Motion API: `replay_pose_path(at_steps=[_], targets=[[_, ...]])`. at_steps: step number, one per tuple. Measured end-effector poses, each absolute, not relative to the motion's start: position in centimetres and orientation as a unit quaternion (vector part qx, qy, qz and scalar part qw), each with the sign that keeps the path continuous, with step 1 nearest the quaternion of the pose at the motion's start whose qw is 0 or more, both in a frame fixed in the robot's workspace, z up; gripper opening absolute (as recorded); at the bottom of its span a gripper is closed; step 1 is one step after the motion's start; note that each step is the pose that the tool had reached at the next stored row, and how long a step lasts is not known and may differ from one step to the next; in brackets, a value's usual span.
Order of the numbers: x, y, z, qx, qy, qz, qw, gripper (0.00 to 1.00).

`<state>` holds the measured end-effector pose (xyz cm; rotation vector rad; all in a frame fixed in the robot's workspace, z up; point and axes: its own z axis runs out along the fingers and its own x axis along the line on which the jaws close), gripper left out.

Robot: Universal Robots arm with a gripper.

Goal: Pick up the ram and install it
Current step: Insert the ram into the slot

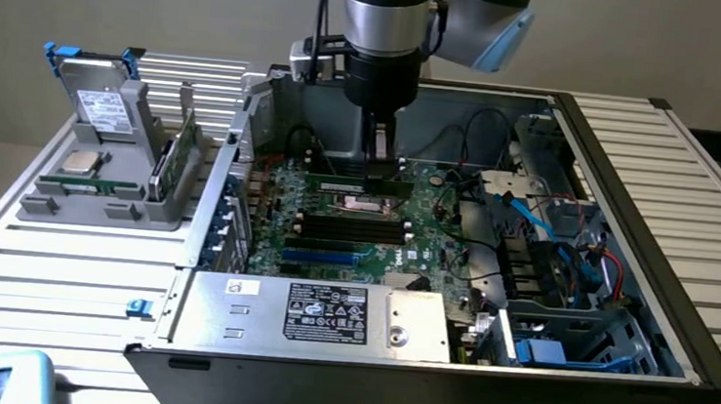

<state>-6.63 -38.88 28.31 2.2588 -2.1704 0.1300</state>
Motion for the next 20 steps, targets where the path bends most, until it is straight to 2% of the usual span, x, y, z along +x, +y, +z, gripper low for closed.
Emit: replay_pose_path(at_steps=[5,20], targets=[[-6.6,-39.0,27.8,0.72,-0.692,0.046,0.008,0.14],[-6.6,-40.0,25.3,0.722,-0.691,0.046,0.008,0.14]])
